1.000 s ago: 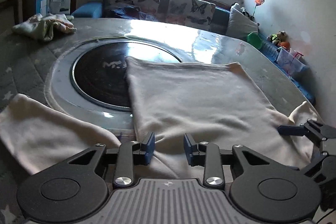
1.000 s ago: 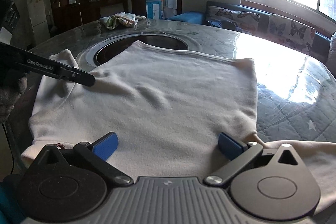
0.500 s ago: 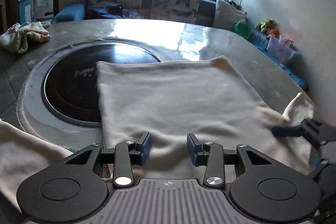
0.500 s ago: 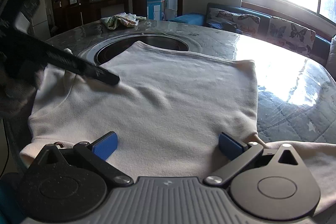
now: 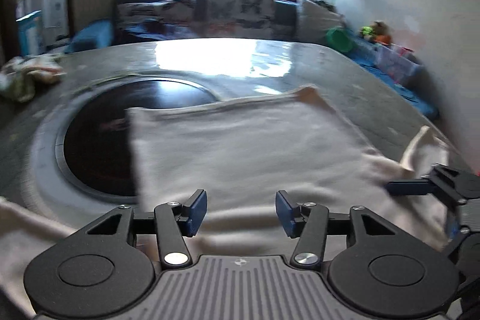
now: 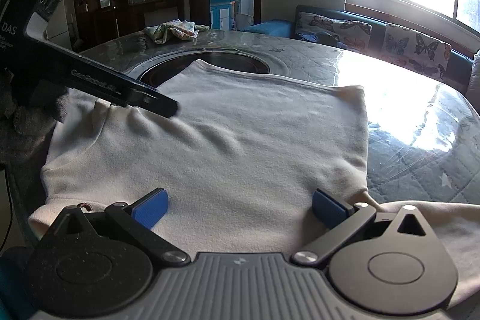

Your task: Fold clothes

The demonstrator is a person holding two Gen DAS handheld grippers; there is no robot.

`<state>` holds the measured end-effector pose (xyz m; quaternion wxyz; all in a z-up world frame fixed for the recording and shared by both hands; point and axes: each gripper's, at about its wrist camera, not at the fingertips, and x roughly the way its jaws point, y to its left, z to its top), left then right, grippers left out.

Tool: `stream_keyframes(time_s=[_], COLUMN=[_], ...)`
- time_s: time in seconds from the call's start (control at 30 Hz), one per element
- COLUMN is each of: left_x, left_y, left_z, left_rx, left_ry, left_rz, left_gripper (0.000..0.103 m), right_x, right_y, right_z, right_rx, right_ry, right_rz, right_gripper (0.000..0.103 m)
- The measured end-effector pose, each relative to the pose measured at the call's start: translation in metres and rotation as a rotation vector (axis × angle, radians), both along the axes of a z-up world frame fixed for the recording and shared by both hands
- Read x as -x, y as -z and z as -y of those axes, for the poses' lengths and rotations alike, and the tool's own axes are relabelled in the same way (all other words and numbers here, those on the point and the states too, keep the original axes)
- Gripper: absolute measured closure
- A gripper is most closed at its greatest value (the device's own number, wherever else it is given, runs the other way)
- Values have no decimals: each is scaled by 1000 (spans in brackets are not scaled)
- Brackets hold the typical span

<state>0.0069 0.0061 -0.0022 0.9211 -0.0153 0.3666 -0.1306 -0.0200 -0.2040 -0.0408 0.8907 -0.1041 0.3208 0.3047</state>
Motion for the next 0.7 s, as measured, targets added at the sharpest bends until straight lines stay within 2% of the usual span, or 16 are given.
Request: stream_keyframes(time_s=[0.17, 0.43, 0.7], left_x=[-8, -53, -91], left_y=[5, 9, 11], left_z=[6, -28, -41], left_rx=[-34, -17, -40], left_ry=[18, -99, -137], left_rz=[8, -29, -25], left_gripper=[42, 34, 32], right_x=[0, 0, 1], right_y=[0, -1, -1], right_z=[0, 0, -1], right_rx=[-1, -3, -3], right_ry=[0, 0, 1], right_rz=[0, -1, -1], right_gripper=[0, 0, 0])
